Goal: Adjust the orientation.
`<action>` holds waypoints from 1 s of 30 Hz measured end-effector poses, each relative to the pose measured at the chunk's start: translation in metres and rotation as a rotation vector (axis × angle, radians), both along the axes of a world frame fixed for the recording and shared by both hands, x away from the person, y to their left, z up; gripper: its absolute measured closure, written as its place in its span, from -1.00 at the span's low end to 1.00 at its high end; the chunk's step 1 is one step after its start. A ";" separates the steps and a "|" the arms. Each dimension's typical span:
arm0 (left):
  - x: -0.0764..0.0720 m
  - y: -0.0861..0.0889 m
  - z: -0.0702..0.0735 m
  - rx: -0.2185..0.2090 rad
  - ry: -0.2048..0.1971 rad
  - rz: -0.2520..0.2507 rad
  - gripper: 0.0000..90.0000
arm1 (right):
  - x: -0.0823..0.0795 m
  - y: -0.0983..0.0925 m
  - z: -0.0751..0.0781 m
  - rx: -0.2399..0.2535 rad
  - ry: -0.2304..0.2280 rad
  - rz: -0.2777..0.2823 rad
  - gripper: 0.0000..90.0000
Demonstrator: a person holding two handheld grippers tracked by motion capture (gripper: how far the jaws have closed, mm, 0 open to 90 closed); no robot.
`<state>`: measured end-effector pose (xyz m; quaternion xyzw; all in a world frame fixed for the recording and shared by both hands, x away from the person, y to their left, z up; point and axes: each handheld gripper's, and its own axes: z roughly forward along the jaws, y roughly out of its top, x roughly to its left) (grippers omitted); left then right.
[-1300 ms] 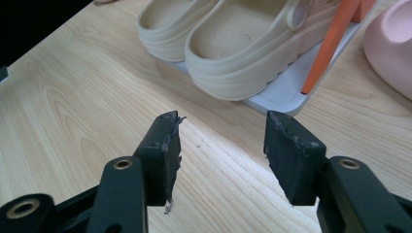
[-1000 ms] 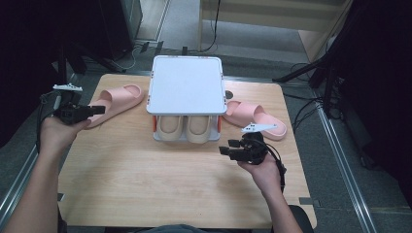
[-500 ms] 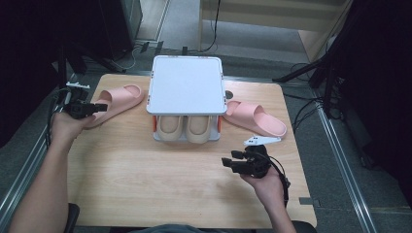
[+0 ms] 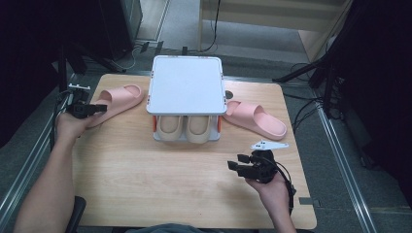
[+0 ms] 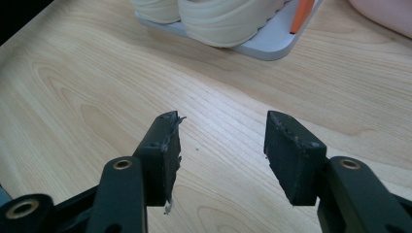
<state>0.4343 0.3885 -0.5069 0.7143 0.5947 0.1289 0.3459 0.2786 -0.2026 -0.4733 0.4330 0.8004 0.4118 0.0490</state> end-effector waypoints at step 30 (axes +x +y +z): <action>0.005 -0.049 0.002 -0.022 0.044 -0.115 0.90 | 0.005 0.007 -0.002 -0.017 0.013 0.022 0.04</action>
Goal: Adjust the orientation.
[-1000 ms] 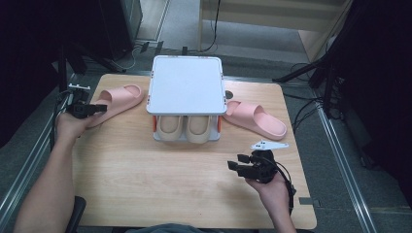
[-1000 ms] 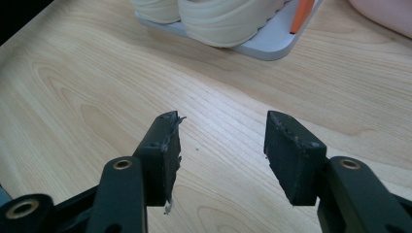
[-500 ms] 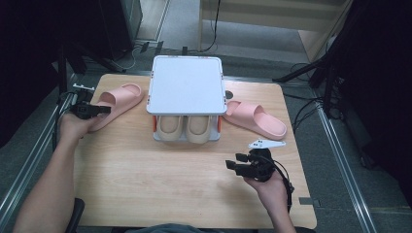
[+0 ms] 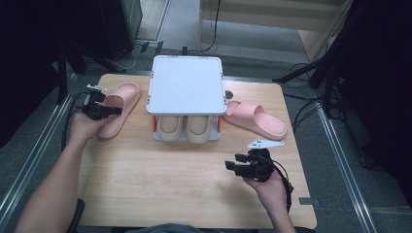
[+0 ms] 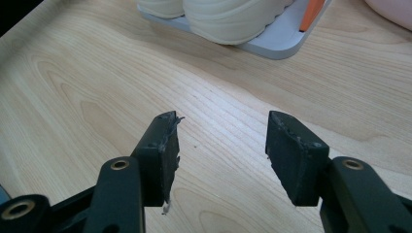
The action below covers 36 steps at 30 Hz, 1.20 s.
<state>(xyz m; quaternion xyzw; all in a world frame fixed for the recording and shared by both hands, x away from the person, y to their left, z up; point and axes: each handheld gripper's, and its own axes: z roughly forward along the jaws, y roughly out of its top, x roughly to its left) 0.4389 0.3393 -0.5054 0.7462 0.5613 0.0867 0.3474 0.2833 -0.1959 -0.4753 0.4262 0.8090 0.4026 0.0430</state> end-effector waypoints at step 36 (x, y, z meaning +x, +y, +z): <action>-0.014 0.036 0.023 0.016 -0.105 0.164 0.23 | 0.001 0.004 0.000 -0.020 -0.002 0.016 0.03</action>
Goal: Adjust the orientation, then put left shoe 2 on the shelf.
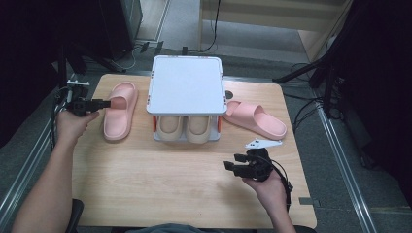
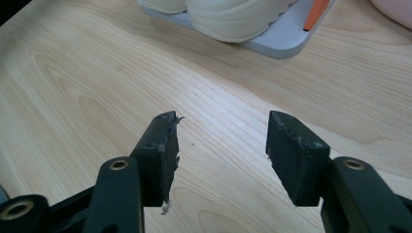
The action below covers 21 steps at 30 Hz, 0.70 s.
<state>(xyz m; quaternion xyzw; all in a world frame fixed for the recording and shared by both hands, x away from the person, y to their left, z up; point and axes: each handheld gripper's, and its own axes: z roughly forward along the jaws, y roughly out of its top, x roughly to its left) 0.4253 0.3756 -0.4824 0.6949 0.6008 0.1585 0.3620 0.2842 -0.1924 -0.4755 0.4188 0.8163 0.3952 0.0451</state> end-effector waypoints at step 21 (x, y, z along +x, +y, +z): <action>0.021 0.001 -0.036 0.055 0.033 0.016 0.37 | 0.000 0.000 -0.002 -0.007 0.004 -0.004 0.02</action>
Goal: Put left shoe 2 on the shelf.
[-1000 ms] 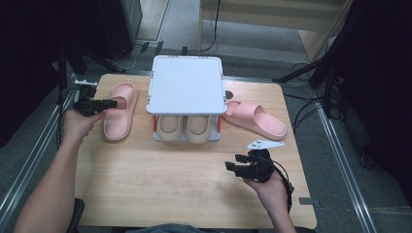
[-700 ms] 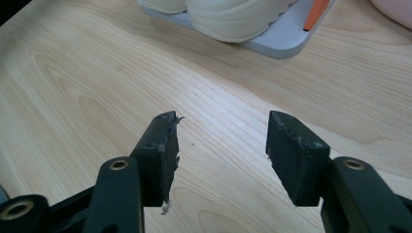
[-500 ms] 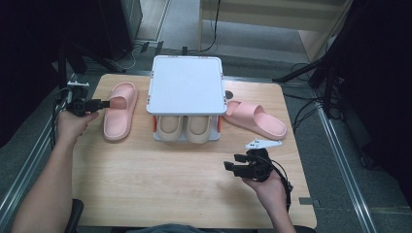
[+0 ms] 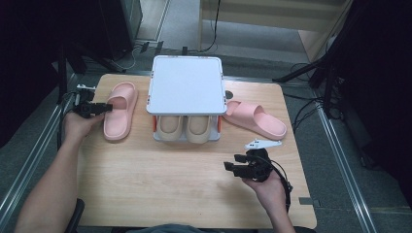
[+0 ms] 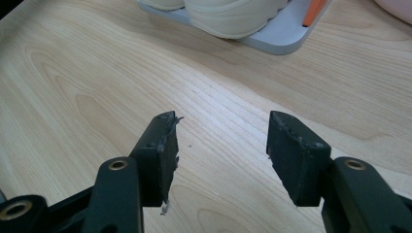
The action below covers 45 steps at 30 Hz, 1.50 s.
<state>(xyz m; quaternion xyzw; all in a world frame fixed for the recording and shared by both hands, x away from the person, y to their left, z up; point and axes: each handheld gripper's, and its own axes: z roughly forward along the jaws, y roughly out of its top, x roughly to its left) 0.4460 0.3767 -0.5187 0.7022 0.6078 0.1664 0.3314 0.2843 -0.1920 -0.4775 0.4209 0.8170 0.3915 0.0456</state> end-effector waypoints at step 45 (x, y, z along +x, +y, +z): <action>0.000 -0.020 0.105 -0.048 0.029 0.020 0.83 | 0.017 0.011 0.003 0.017 -0.015 0.041 -0.01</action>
